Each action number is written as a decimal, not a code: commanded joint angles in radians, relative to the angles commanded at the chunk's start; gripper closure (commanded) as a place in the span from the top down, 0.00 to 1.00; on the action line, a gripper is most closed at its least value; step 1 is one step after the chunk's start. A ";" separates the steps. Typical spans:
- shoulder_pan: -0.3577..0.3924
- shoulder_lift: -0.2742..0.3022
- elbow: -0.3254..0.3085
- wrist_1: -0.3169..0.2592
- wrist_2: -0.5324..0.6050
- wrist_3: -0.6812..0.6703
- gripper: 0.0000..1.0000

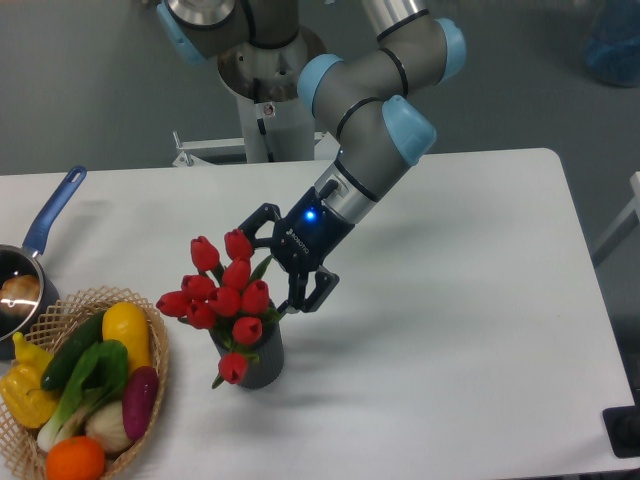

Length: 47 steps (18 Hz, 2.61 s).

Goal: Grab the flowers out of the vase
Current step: 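Lower the open gripper around the tulip stems above the vase rim, then close the gripper on the tulip stems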

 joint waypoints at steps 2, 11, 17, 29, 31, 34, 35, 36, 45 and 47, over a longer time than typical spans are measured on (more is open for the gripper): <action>-0.012 -0.008 0.002 0.002 0.000 0.000 1.00; -0.026 -0.022 0.009 0.002 -0.021 0.000 1.00; -0.032 -0.025 0.009 0.002 -0.023 0.000 1.00; -0.041 -0.057 0.052 0.002 -0.046 -0.003 1.00; -0.041 -0.057 0.052 0.002 -0.046 -0.005 1.00; -0.041 -0.054 0.049 0.002 -0.046 -0.023 0.86; -0.041 -0.054 0.049 0.002 -0.045 -0.028 0.82; -0.040 -0.052 0.051 0.002 -0.045 -0.028 0.81; -0.040 -0.051 0.049 0.002 -0.077 -0.037 0.63; -0.038 -0.049 0.049 0.002 -0.077 -0.043 0.63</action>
